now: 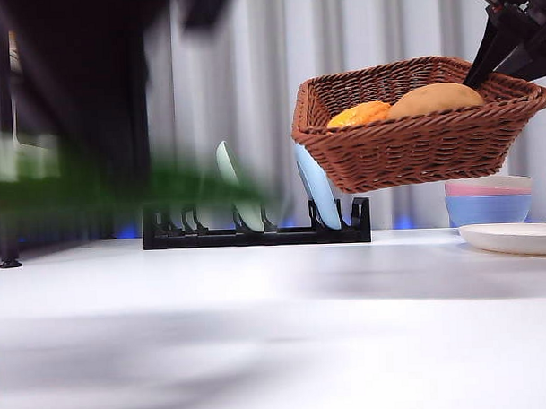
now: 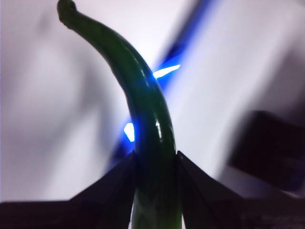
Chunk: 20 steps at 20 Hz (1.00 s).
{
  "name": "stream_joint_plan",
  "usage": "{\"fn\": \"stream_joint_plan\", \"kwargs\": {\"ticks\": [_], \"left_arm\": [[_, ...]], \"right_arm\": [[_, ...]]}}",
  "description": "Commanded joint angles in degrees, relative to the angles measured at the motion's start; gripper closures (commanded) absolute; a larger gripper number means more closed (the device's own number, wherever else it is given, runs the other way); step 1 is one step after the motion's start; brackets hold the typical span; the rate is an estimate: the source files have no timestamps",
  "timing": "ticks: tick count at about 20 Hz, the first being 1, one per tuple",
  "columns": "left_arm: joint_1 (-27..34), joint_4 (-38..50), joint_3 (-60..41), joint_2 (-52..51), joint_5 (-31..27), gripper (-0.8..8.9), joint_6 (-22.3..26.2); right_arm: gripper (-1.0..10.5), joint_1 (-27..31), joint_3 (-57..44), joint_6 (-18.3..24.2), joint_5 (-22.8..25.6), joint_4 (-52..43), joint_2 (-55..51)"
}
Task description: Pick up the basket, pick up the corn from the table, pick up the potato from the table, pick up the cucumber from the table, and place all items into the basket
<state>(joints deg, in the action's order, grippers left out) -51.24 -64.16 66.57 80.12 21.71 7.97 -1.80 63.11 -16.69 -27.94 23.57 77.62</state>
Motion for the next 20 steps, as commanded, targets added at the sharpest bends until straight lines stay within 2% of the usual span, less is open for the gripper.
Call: {"fn": "stream_joint_plan", "kwargs": {"ticks": [1,2,5,8,9,11,13,15,18,20], "left_arm": [[-0.13,0.76,4.07,-8.00,4.79,8.23,3.85],[-0.15,2.69,6.10,-10.49,4.98,8.23,3.34],[-0.15,16.96,11.58,-14.64,0.22,8.23,-5.77],[-0.13,32.06,12.39,-13.64,-12.76,8.23,-11.80],[-0.13,35.15,12.39,-12.33,-18.67,8.23,-14.21],[0.26,38.88,12.39,-8.68,-26.05,8.23,-18.21],[2.14,41.90,12.39,-4.52,-26.95,8.23,-20.06],[4.24,44.02,12.41,-0.02,-25.40,8.23,-21.97],[6.67,43.74,12.41,5.42,-22.69,8.23,-23.93],[7.13,43.80,12.39,7.69,-22.80,7.98,-24.02]], "right_arm": [[9.6,-0.37,0.17,-0.39,-0.70,-1.25,-0.04],[9.6,-0.83,0.17,-0.39,-0.70,-1.22,-0.04],[9.6,-3.30,0.17,-0.44,-0.68,-0.66,-0.04],[9.6,-7.23,0.17,-0.44,-0.61,0.33,-0.04],[9.6,-8.81,0.17,-0.52,-0.57,0.55,-0.04],[9.6,-11.17,0.17,-1.18,-0.50,0.57,-0.04],[9.6,-13.18,0.17,-1.51,-0.44,0.57,-0.04],[9.6,-14.69,0.17,-1.86,-0.37,0.55,-0.04],[9.6,-15.28,0.17,-1.90,-0.20,0.55,-0.04],[9.6,-15.28,0.17,-1.90,-0.20,0.55,-0.04]]}}
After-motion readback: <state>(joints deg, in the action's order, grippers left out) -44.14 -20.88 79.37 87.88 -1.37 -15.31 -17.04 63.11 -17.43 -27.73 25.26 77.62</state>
